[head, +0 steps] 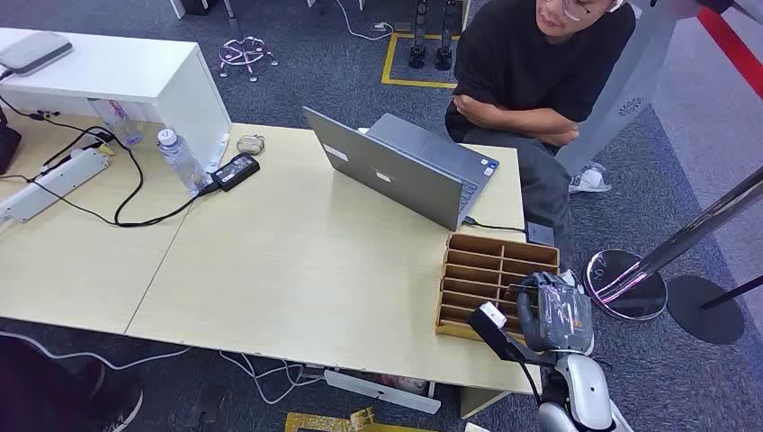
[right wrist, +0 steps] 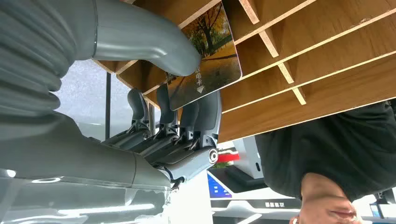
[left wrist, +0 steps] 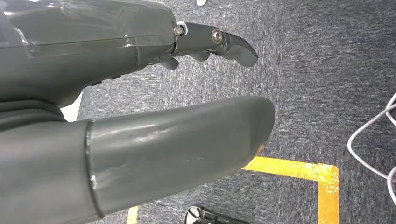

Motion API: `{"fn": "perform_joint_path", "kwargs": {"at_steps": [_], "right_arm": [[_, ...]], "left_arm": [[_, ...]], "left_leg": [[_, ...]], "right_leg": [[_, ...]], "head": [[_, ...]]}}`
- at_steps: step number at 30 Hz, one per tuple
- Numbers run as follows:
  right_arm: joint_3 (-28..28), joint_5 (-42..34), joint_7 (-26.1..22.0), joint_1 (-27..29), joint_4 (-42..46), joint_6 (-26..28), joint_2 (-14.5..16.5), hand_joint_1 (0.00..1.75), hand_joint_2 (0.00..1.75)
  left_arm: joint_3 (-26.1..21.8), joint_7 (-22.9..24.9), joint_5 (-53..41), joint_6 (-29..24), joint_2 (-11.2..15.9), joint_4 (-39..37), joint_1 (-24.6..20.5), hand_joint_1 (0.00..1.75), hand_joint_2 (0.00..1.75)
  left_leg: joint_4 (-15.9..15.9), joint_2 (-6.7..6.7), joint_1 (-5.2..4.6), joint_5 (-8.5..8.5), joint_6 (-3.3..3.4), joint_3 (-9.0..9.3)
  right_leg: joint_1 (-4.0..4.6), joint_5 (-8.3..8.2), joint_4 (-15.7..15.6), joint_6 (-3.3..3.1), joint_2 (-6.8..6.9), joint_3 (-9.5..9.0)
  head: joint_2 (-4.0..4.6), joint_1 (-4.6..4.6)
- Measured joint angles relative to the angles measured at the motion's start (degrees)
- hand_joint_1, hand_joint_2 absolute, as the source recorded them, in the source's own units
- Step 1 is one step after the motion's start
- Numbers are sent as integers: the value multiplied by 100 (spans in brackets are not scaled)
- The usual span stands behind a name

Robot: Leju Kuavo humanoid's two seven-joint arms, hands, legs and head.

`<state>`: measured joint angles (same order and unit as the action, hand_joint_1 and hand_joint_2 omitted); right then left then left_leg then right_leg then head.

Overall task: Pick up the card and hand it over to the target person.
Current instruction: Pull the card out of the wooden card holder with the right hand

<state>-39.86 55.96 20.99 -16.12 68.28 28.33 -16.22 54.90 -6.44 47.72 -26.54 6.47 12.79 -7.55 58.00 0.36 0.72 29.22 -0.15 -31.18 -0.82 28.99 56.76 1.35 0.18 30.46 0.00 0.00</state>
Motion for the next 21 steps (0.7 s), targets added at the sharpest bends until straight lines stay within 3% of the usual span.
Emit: {"fn": "perform_joint_path", "kwargs": {"at_steps": [6,10,17,21], "right_arm": [[-17,14,5,-28,43,-12,-31,150,175],[26,171,108,23,514,27,-215,164,175],[370,622,286,314,1839,-79,-535,172,175],[432,875,379,381,2032,-160,-587,172,175]], "left_arm": [[4,-13,0,-18,-17,3,2,0,0],[-3,-21,25,-41,-25,0,2,0,0],[-8,-39,62,-58,-25,-3,2,0,0],[-19,-50,79,-57,-29,-1,2,0,0]], "left_leg": [[1,1,0,2,0,1],[-1,-2,-1,-2,2,0],[11,3,-4,4,3,-10],[10,3,-4,4,1,-9]], "right_leg": [[0,2,1,1,1,-1],[0,-2,-2,-1,-1,0],[-3,6,10,0,5,9],[-4,6,11,0,4,9]], "head": [[0,0],[0,0],[0,0],[0,0]]}}
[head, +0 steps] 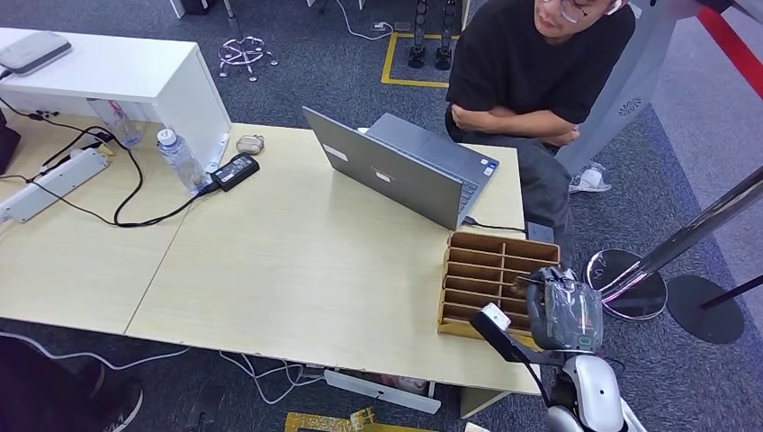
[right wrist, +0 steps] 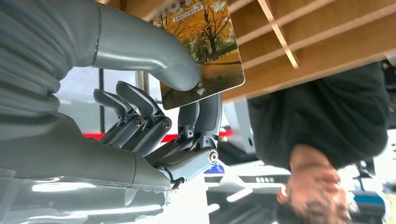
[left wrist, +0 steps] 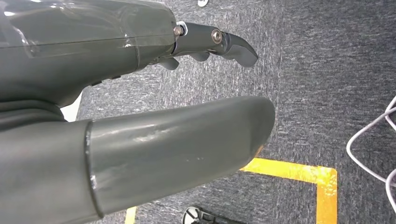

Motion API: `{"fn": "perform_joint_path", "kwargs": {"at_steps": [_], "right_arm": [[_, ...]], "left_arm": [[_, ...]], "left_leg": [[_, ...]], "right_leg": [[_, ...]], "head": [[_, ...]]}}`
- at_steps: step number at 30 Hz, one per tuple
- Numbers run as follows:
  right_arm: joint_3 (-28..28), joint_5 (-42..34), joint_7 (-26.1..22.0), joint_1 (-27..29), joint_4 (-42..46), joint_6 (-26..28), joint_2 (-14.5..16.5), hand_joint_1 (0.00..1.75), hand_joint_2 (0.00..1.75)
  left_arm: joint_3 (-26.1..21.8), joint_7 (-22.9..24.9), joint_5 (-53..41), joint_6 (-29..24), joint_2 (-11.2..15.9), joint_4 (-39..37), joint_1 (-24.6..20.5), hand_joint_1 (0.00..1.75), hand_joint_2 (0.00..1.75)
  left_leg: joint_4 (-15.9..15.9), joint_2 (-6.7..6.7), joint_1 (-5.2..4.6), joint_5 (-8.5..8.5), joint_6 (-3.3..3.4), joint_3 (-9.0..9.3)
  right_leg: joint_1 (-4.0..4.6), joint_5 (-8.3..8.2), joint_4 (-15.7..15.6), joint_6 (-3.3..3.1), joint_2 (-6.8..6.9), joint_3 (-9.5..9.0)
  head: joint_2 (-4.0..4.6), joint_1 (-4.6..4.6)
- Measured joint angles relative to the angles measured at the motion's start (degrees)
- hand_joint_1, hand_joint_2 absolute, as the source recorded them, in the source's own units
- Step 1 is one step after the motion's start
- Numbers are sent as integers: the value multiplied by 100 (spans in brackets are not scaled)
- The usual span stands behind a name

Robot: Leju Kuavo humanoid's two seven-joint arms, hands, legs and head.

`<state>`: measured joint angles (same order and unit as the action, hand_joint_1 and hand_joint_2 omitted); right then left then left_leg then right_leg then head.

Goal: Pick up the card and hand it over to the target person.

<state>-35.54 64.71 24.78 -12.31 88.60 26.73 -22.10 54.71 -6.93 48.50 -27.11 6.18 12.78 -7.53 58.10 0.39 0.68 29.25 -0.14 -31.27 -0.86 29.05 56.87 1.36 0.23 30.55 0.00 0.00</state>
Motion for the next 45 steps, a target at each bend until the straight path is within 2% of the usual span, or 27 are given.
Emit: {"fn": "perform_joint_path", "kwargs": {"at_steps": [9,15,20,27,37,45], "right_arm": [[152,199,103,100,295,44,-65,175,175],[541,87,56,-38,389,408,-89,173,175],[712,-255,-208,-474,-176,681,18,165,175],[607,-652,-490,-1015,-1065,809,152,160,175],[183,-1384,-1032,-1653,-2434,810,533,157,175],[-127,-1763,-1378,-1867,-3123,777,769,161,175]], "left_arm": [[9,23,11,-51,-10,-3,-2,0,0],[57,4,-17,-30,-14,1,-5,0,0],[135,-17,-72,-7,-13,8,-10,0,0],[247,38,-153,50,6,9,-19,0,0],[403,144,-273,104,6,14,-27,0,0],[482,167,-337,12,-68,30,-26,0,0]], "left_leg": [[-6,-6,1,-4,1,4],[-14,-14,2,-9,4,11],[-1,-24,-1,-3,2,0],[-7,-32,1,-6,0,6],[-15,-41,5,-5,-2,16],[-20,-39,6,-6,-3,20]], "right_leg": [[2,-6,-7,-2,-7,-3],[3,-14,-19,-5,-11,-11],[0,-9,-1,-1,-21,6],[1,-15,-8,1,-30,1],[5,-17,-15,0,-39,-8],[6,-18,-20,-2,-37,-14]], "head": [[0,0],[0,0],[0,0],[0,0],[0,0],[0,0]]}}
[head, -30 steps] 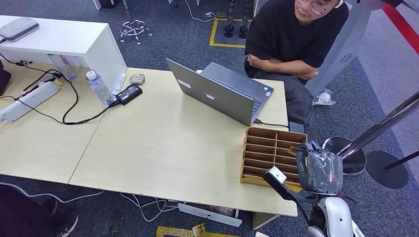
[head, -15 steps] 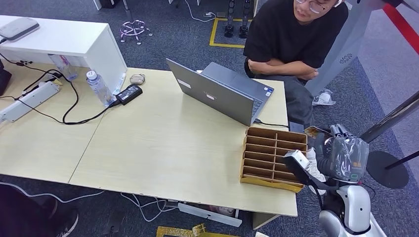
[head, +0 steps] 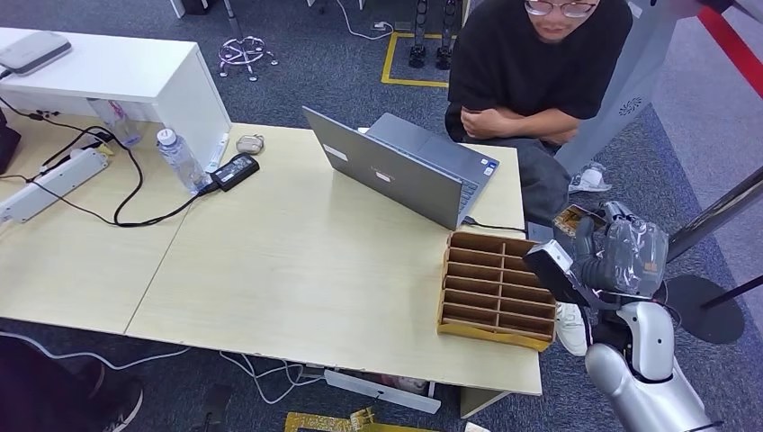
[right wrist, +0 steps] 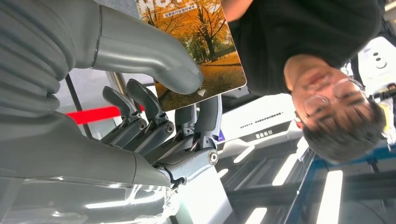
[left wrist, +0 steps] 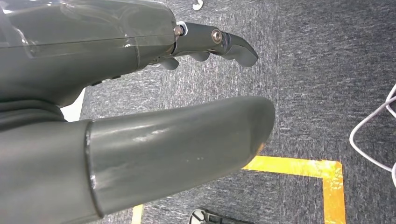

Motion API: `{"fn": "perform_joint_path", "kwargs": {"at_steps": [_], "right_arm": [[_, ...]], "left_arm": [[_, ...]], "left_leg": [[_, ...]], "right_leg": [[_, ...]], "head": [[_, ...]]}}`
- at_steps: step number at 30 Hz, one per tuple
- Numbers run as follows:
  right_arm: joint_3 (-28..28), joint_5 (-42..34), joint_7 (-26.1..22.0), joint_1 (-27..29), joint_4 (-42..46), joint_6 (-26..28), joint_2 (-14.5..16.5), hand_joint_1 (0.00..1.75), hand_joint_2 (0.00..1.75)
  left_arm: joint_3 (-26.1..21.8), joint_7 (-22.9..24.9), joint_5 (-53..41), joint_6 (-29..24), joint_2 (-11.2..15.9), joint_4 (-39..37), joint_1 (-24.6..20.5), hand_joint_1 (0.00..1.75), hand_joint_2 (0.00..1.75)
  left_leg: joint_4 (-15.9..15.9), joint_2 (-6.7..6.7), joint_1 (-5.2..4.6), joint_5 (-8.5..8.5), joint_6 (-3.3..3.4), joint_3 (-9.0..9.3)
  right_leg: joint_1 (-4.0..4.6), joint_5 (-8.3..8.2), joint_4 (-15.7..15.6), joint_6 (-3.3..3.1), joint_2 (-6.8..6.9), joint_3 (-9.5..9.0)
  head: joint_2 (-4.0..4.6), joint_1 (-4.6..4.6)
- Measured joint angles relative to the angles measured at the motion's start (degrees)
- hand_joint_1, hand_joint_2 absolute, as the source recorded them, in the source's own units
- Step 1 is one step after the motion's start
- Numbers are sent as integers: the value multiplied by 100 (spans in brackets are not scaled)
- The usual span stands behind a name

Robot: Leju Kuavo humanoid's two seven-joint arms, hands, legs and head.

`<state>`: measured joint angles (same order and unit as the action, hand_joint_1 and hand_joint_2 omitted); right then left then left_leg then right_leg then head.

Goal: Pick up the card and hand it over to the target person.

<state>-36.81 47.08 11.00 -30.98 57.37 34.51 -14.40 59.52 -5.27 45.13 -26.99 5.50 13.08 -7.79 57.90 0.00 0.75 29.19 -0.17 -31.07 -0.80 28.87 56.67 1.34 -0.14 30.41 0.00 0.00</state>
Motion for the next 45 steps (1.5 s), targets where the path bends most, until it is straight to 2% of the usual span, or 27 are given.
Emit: {"fn": "perform_joint_path", "kwargs": {"at_steps": [17,24,27,30,34,39,41,43,45], "right_arm": [[-139,-233,-254,-131,-294,38,97,161,175],[-48,-428,-303,-116,-258,126,94,166,175],[88,-588,-361,-59,-161,344,98,171,175],[422,-661,-474,78,110,537,122,175,175],[1539,-377,-961,484,668,549,448,175,175],[1599,-377,-1012,530,679,549,449,174,175],[2126,-251,-1300,614,821,549,640,173,175],[3177,-23,-1978,755,1106,549,1036,171,175],[3944,140,-2529,858,1416,549,1337,170,175]], "left_arm": [[48,70,-19,-142,-109,36,7,0,0],[52,63,-8,-175,-142,53,9,0,0],[59,45,1,-145,-126,52,8,0,0],[67,26,9,-103,-106,43,5,0,0],[80,-4,11,-47,-84,35,2,0,0],[80,-6,13,-41,-78,34,0,0,0],[-106,15,192,-172,-339,-40,-127,0,0],[-233,181,319,-426,-750,-103,-351,0,0],[-147,353,244,-543,-913,-88,-458,0,0]], "left_leg": [[8,10,-4,3,1,-12],[11,14,-4,3,2,-15],[12,19,-4,3,2,-16],[13,20,-4,4,1,-18],[14,26,-4,4,0,-20],[16,27,-4,5,-1,-21],[17,26,-4,5,-1,-22],[18,35,-6,0,2,-27],[22,47,-11,-5,4,-37]], "right_leg": [[-4,7,11,1,12,10],[-4,8,13,2,16,11],[-4,10,14,2,21,11],[-4,11,15,1,22,13],[-4,14,17,0,27,15],[-4,15,19,1,27,17],[-4,15,20,2,27,18],[-5,12,19,2,36,19],[-11,13,24,4,48,28]], "head": [[0,0],[0,0],[0,0],[0,0],[0,0],[0,0],[0,0],[0,0],[0,0]]}}
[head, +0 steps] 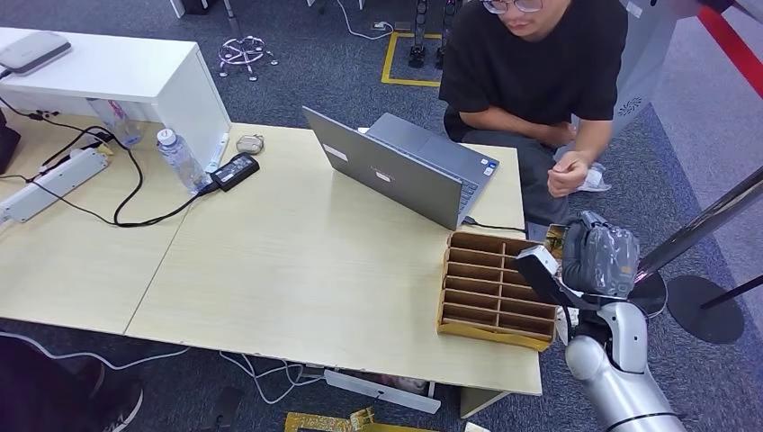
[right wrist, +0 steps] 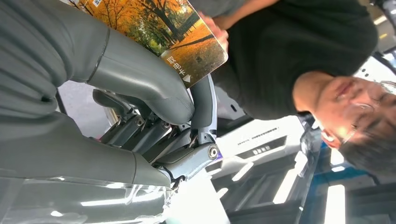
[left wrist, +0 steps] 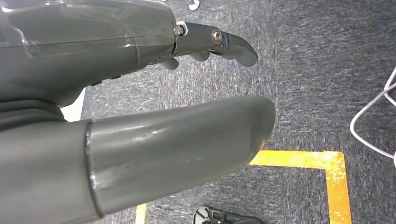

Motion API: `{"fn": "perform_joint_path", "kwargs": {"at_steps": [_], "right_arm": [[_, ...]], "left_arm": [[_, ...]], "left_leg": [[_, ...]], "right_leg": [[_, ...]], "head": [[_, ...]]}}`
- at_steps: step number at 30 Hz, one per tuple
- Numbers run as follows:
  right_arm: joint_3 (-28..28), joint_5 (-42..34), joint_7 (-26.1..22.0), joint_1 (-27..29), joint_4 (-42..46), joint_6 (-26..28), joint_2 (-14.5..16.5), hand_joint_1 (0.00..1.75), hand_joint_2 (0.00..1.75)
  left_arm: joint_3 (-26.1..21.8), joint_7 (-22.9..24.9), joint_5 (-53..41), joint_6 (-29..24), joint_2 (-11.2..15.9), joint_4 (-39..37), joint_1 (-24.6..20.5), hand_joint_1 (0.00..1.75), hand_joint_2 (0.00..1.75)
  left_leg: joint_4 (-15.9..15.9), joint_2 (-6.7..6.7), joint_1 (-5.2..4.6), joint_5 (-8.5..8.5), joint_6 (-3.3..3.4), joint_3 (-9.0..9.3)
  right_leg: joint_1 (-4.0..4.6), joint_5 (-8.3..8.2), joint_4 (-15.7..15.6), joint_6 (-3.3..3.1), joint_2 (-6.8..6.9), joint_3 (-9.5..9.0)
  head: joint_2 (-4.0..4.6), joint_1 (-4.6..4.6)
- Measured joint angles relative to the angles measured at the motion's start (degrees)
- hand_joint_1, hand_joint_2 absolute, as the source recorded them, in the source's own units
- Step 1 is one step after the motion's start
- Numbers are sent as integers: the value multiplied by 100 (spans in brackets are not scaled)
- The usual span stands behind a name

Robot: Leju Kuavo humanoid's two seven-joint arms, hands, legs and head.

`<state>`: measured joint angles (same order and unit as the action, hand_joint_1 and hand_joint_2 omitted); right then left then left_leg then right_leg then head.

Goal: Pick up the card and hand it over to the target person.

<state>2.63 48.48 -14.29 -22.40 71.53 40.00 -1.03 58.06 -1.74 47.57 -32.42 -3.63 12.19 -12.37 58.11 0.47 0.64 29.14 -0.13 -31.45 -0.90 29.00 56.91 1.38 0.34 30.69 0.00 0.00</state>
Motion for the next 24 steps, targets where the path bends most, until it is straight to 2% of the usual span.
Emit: {"fn": "perform_joint_path", "kwargs": {"at_steps": [3,10,24], "right_arm": [[587,168,-368,81,398,0,234,171,175],[1192,309,-879,-55,562,0,517,164,175],[1409,583,-864,-163,146,0,527,161,175]], "left_arm": [[64,12,-54,82,33,-1,11,0,0],[172,36,-142,197,75,-16,18,0,0],[307,176,-232,274,95,-29,25,0,0]], "left_leg": [[6,4,-3,1,0,-5],[3,-2,2,7,-4,9],[-6,-16,6,5,-2,20]], "right_leg": [[-3,2,6,0,4,7],[1,4,0,-3,-4,-6],[6,-3,-11,-3,-19,-15]], "head": [[0,0],[0,0],[0,0]]}}
